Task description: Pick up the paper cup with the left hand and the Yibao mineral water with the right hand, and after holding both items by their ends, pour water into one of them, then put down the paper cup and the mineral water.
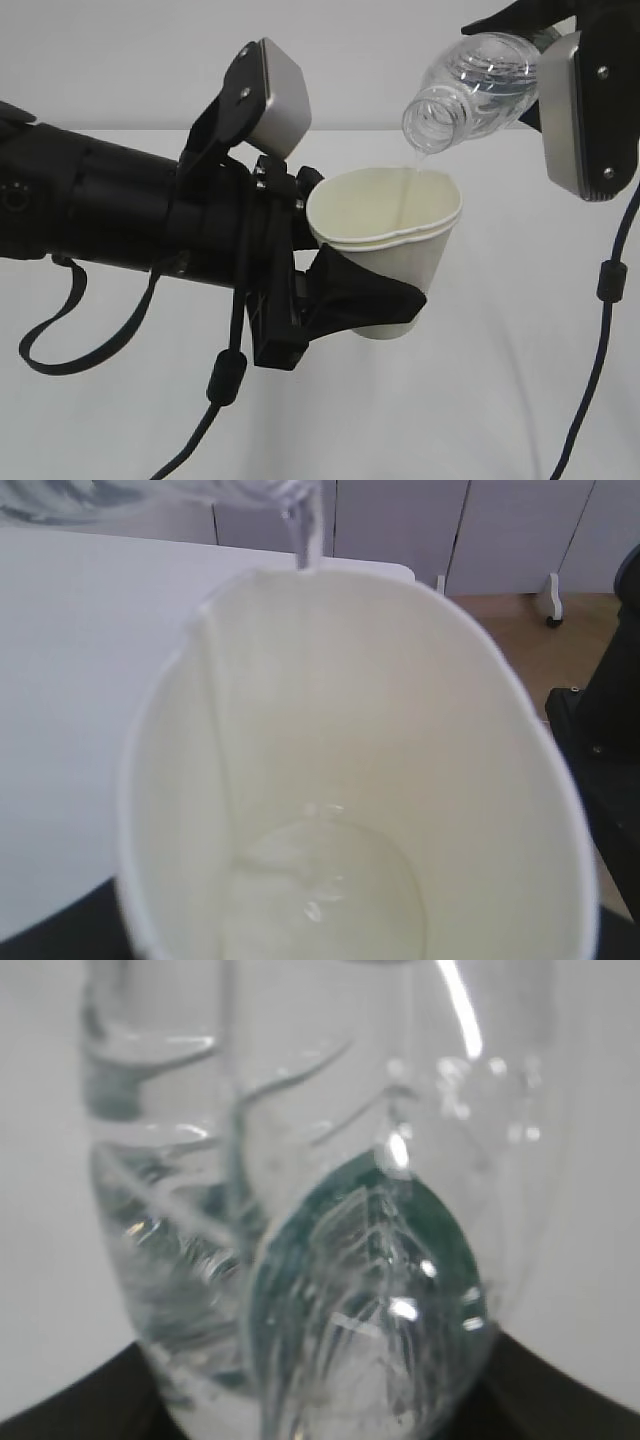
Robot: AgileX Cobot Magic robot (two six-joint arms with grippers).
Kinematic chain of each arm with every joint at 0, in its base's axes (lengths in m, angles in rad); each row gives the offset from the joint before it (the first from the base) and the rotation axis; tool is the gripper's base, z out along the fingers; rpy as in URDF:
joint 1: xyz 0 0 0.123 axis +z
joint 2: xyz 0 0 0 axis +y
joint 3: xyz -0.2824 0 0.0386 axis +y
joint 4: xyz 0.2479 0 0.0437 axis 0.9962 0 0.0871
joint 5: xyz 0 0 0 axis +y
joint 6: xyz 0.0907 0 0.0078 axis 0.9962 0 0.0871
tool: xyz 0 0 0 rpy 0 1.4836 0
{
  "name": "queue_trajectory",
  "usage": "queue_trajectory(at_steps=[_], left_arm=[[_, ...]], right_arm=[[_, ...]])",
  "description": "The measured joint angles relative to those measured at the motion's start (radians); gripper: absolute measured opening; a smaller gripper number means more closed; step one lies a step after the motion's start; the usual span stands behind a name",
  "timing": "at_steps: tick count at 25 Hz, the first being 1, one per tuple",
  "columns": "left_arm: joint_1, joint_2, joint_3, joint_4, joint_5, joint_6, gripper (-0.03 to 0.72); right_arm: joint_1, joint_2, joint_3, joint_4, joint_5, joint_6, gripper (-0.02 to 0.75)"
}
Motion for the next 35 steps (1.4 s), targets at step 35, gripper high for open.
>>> queue_trajectory(at_steps=[35], left_arm=[[0.000, 0.000, 0.000, 0.008, -0.004, -0.002, 0.429]], right_arm=[[0.000, 0.000, -0.028, 0.000, -0.007, -0.012, 0.405]])
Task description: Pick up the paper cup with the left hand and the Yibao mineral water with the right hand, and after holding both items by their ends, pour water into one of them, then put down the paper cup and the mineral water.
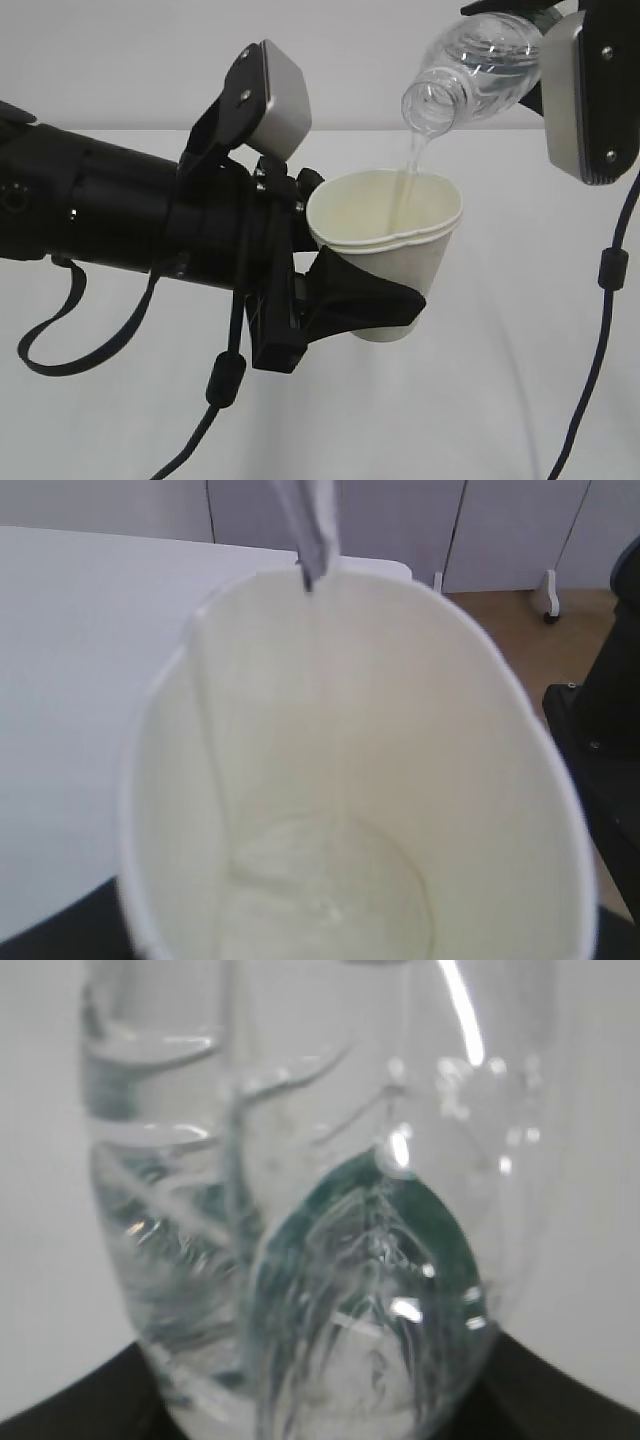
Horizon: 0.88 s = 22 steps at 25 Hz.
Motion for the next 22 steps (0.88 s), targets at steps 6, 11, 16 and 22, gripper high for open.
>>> queue_trajectory(at_steps=[6, 11, 16, 22], left_arm=[[0.000, 0.000, 0.000, 0.000, 0.000, 0.000, 0.429], [0.000, 0.000, 0.000, 0.000, 0.000, 0.000, 0.429], [0.000, 0.000, 0.000, 0.000, -0.001, 0.000, 0.429], [0.000, 0.000, 0.000, 0.001, -0.001, 0.000, 0.425]], right_arm=[[0.000, 0.000, 0.000, 0.000, -0.002, 0.000, 0.405], [0.000, 0.000, 0.000, 0.000, -0.002, 0.000, 0.405], [0.000, 0.000, 0.000, 0.000, -0.002, 0.000, 0.405], [0.000, 0.000, 0.000, 0.000, -0.002, 0.000, 0.405]])
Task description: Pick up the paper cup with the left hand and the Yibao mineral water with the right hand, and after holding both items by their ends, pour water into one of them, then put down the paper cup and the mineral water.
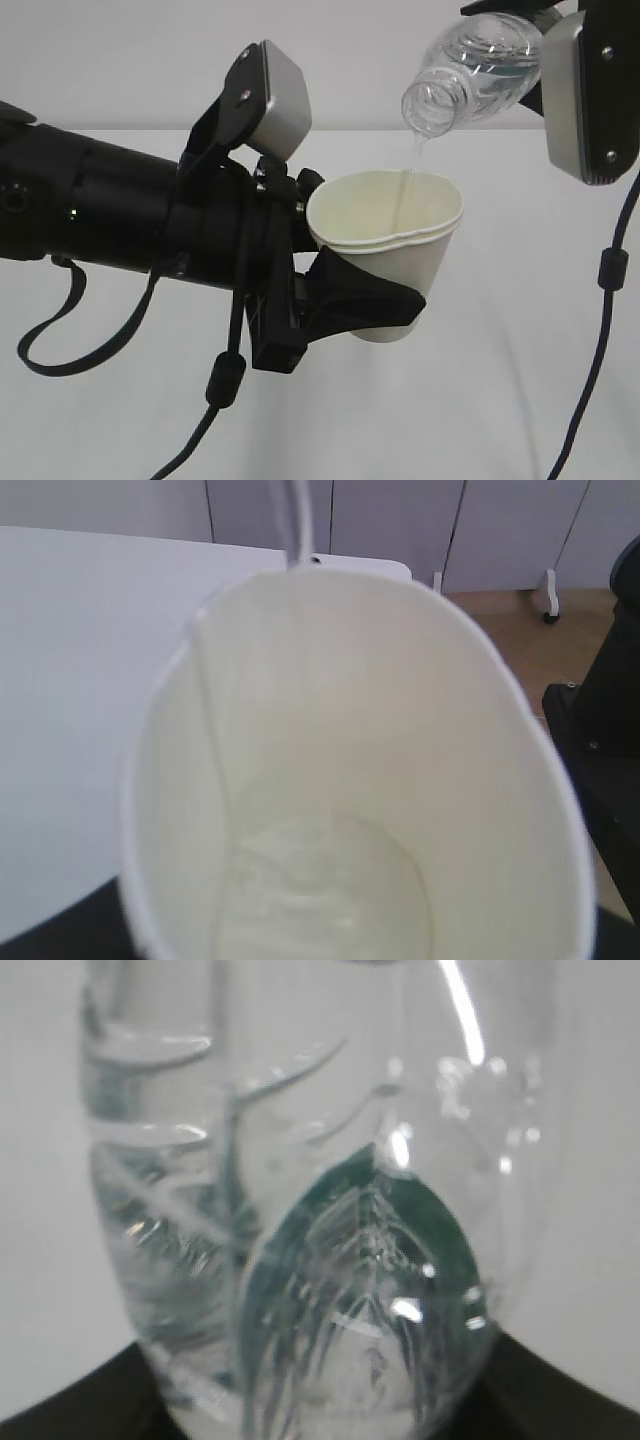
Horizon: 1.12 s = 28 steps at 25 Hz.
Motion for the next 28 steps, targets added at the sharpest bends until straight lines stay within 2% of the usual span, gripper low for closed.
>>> queue_trajectory(at_steps=[28], left_arm=[[0.000, 0.000, 0.000, 0.003, -0.015, 0.000, 0.423]], right_arm=[[0.000, 0.000, 0.000, 0.000, -0.004, 0.000, 0.405]])
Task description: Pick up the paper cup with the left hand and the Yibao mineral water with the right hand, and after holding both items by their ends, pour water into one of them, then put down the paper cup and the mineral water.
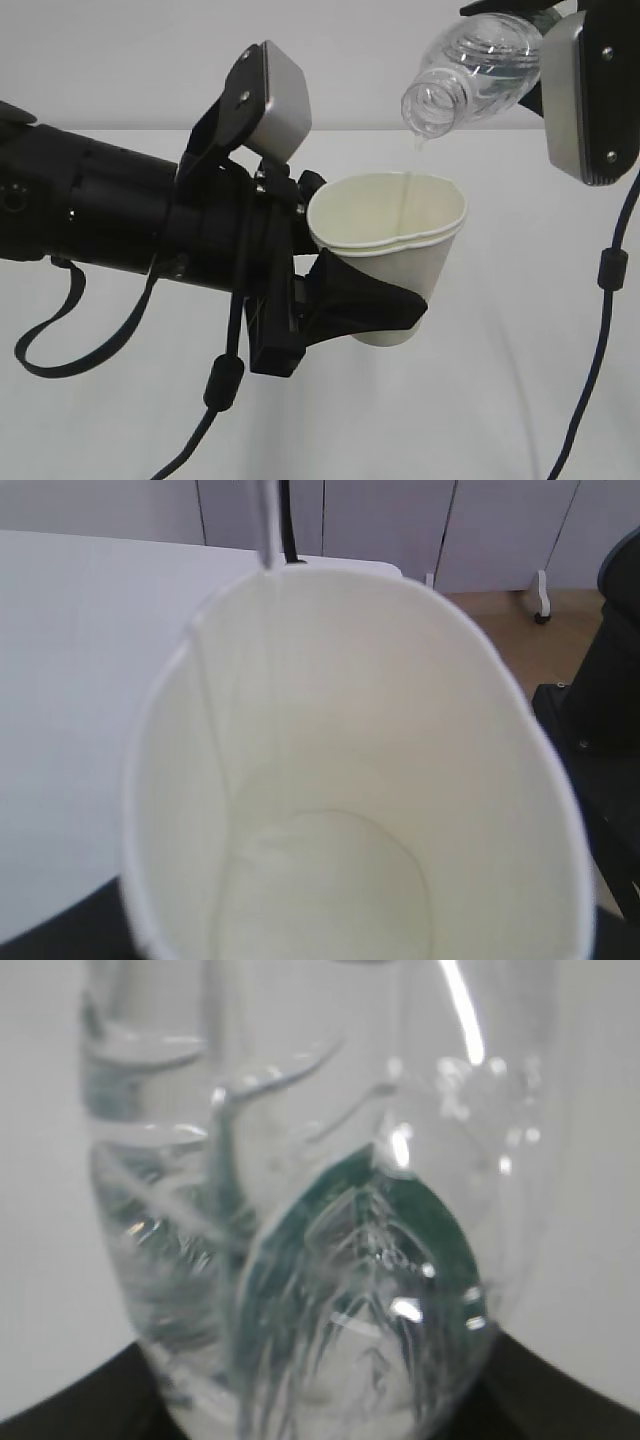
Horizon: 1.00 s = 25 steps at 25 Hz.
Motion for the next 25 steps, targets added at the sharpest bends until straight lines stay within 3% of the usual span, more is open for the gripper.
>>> queue_trajectory(at_steps=[25], left_arm=[[0.000, 0.000, 0.000, 0.002, 0.018, 0.000, 0.421]], right_arm=[[0.000, 0.000, 0.000, 0.000, -0.004, 0.000, 0.405]])
